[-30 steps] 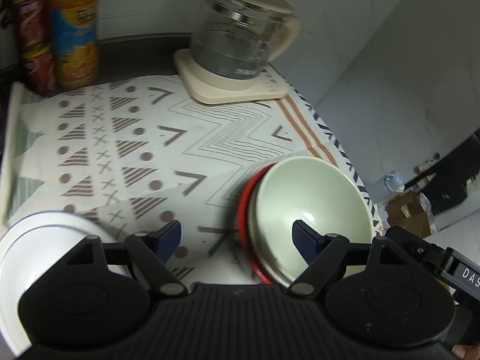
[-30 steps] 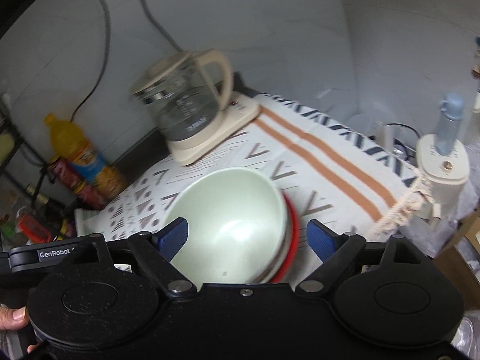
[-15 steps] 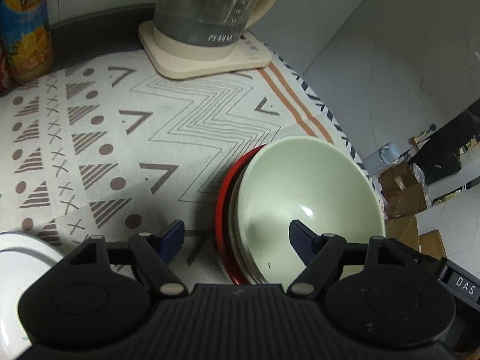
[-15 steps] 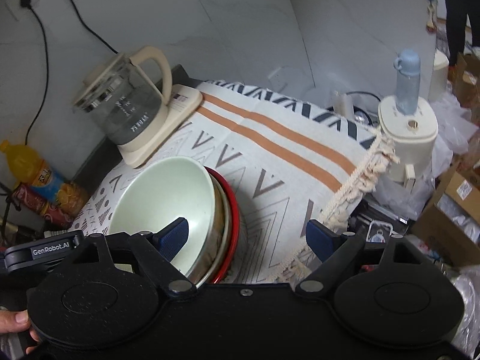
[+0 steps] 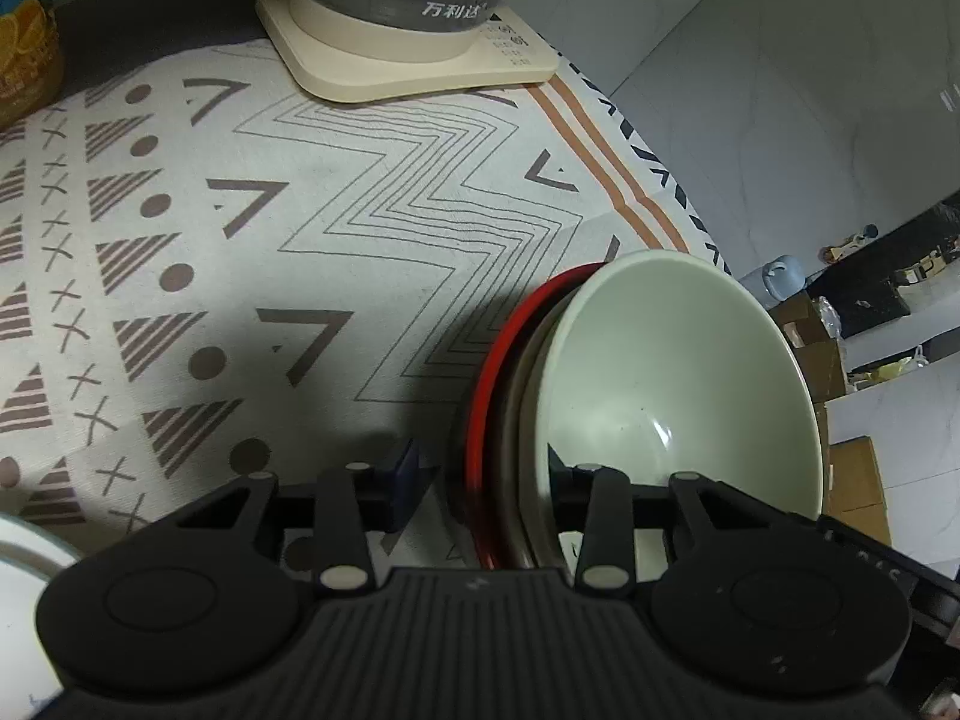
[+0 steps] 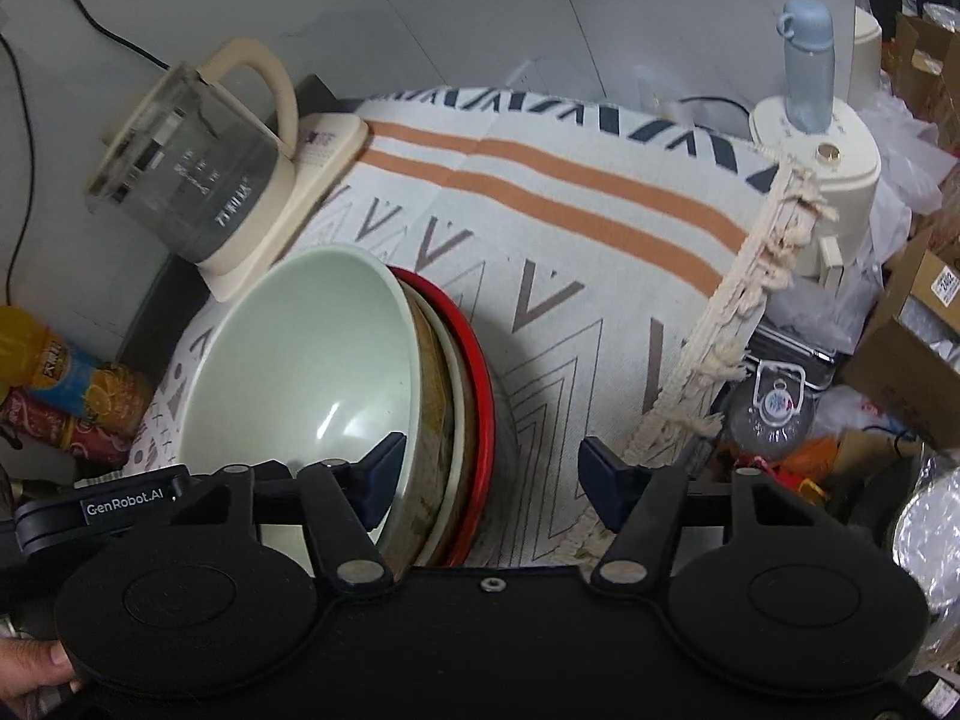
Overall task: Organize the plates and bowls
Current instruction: 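Move the right gripper to the red bowl stack and grasp its rim, then lift the red bowl stack and lower it onto the plate stack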
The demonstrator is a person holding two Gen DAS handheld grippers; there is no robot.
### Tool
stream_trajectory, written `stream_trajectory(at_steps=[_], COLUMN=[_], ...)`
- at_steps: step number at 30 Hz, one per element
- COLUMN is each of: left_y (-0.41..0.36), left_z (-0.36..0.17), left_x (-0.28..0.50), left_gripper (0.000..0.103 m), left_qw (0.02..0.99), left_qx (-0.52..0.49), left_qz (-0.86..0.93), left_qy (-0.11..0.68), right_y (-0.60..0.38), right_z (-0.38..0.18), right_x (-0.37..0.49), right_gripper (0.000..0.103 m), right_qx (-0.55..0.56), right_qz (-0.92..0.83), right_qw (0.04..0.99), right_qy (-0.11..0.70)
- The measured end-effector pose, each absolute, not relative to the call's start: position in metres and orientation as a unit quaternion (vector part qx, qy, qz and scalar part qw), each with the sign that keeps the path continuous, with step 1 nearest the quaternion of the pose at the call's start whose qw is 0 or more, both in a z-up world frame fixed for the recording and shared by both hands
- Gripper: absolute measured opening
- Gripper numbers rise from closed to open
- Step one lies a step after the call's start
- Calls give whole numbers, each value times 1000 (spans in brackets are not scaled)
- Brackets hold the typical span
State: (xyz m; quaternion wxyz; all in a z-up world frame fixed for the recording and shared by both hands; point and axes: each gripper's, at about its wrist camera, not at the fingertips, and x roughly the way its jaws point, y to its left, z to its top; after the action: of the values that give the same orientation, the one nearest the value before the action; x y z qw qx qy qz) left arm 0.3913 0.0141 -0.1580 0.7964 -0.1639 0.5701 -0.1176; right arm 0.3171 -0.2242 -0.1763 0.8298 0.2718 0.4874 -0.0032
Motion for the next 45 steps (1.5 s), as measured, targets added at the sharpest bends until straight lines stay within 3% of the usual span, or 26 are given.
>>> stream_trajectory(at_steps=[5, 9, 12, 45], left_y=[12, 12, 13, 97], left_z=[-164, -165, -164, -80], left_x=[395, 395, 393, 288], left_gripper=[29, 27, 28, 28], left_qw=[791, 788, 787, 834], left_qx=[-171, -180, -182, -274], left_qz=[-122, -124, -121, 45], left_qy=[575, 575, 577, 477], right_y=[-221, -219, -214, -146], right_z=[-185, -188, -185, -118], right_x=[323, 326, 328, 329], right_gripper=[53, 32, 29, 28], right_qx=[275, 285, 263, 158], right_qz=[-8, 8, 4, 204], right_qw=[821, 815, 819, 836], right_qy=[501, 505, 510, 484])
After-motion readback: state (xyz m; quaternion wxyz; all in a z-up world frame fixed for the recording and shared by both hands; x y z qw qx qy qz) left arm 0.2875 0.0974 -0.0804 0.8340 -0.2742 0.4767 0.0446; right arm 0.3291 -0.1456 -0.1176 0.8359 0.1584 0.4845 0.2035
